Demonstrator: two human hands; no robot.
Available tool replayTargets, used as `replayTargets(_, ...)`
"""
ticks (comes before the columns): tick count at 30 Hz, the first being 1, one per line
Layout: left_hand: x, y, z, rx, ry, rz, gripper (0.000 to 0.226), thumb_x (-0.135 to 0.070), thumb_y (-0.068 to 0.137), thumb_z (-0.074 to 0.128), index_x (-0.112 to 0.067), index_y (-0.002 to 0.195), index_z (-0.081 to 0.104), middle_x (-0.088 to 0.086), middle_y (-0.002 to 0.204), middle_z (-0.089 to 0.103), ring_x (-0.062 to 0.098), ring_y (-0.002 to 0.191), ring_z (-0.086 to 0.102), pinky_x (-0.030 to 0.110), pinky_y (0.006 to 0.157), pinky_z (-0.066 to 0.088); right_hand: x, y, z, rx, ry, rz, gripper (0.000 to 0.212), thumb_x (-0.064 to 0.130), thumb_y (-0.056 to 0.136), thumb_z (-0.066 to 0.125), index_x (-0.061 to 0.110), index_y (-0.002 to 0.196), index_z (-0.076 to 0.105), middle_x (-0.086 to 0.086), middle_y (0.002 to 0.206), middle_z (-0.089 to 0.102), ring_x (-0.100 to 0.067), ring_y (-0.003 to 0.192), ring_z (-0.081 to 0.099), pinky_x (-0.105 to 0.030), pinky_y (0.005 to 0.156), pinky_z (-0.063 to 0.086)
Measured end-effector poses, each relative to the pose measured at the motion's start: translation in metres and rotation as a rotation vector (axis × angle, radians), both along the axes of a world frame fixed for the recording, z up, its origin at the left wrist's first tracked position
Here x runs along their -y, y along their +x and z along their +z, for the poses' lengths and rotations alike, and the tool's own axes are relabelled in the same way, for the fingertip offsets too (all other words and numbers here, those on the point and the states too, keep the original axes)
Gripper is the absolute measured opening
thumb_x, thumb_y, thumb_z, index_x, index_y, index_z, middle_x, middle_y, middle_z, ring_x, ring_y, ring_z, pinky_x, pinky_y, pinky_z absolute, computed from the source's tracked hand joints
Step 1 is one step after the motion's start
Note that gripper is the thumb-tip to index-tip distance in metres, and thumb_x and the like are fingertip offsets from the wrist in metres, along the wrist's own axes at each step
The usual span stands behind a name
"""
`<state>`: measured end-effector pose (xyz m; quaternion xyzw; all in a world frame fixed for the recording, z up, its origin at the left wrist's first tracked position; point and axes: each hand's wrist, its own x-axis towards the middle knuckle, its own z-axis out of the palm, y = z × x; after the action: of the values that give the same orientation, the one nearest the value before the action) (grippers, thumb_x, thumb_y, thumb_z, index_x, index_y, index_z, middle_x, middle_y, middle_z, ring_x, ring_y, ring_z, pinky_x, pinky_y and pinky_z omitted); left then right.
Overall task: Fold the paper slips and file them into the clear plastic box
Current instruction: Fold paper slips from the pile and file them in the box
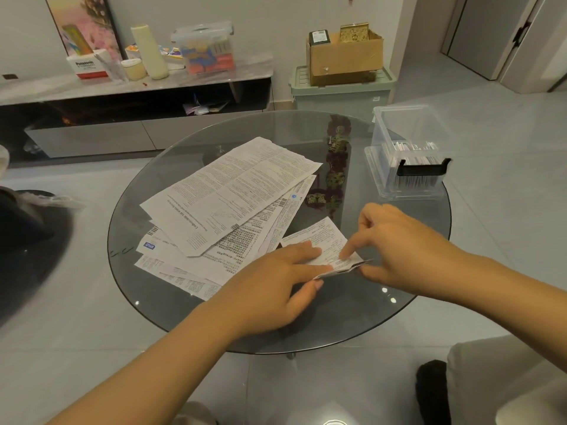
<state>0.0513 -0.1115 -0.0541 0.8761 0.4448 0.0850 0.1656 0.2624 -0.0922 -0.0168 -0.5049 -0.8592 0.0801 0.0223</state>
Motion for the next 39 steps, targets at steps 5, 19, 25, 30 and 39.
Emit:
replayTargets(5, 0.001, -0.001, -0.003, 0.107, -0.015, 0.022, 0.044, -0.034, 0.086, 0.042, -0.032, 0.127, 0.057, -0.011, 0.134, 0.055, 0.001, 0.125, 0.043, 0.02, 0.106, 0.035, -0.006, -0.003, -0.013, -0.077, -0.035, 0.137, 0.032, 0.027, 0.087, 0.056, 0.037, 0.117, 0.062, 0.017, 0.129, 0.051, -0.006, 0.123, 0.035, -0.024, 0.103, 0.03)
replayTargets(19, -0.008, 0.007, -0.012, 0.236, 0.046, 0.553, 0.07, -0.037, 0.082, 0.068, -0.033, 0.141, 0.031, -0.011, 0.106, 0.052, 0.016, 0.116, 0.044, 0.028, 0.097, 0.023, -0.019, -0.023, -0.031, -0.418, -0.141, -0.215, 0.051, 0.038, 0.073, 0.075, 0.028, 0.117, 0.051, 0.009, 0.094, 0.052, -0.015, 0.104, 0.046, -0.027, 0.084, 0.04)
replayTargets(25, -0.012, 0.003, -0.007, 0.16, 0.073, 0.402, 0.066, -0.029, 0.087, 0.064, -0.039, 0.143, 0.029, -0.007, 0.149, 0.021, 0.014, 0.138, 0.016, 0.029, 0.11, 0.01, -0.023, -0.017, -0.028, -0.306, -0.154, -0.224, 0.075, 0.034, 0.081, 0.069, 0.047, 0.139, 0.023, 0.005, 0.115, 0.041, -0.018, 0.116, 0.031, -0.028, 0.089, 0.02)
replayTargets(30, -0.01, 0.002, -0.014, 0.068, 0.095, 0.237, 0.04, -0.037, 0.092, 0.042, -0.033, 0.13, 0.053, -0.003, 0.141, 0.042, 0.017, 0.13, 0.033, 0.022, 0.098, 0.011, -0.026, -0.015, -0.028, -0.361, -0.155, -0.221, 0.049, 0.022, 0.086, 0.065, 0.048, 0.122, 0.044, 0.006, 0.111, 0.037, -0.013, 0.109, 0.029, -0.026, 0.09, 0.02)
replayTargets(39, -0.001, -0.001, -0.003, -0.008, -0.034, 0.158, 0.054, -0.053, 0.085, 0.054, -0.042, 0.137, 0.041, -0.012, 0.108, 0.037, 0.015, 0.107, 0.034, 0.024, 0.092, 0.029, 0.005, -0.012, -0.03, -0.167, 0.089, 0.115, 0.04, 0.046, 0.089, 0.053, 0.031, 0.126, 0.057, 0.011, 0.117, 0.055, -0.012, 0.109, 0.044, -0.025, 0.09, 0.036)
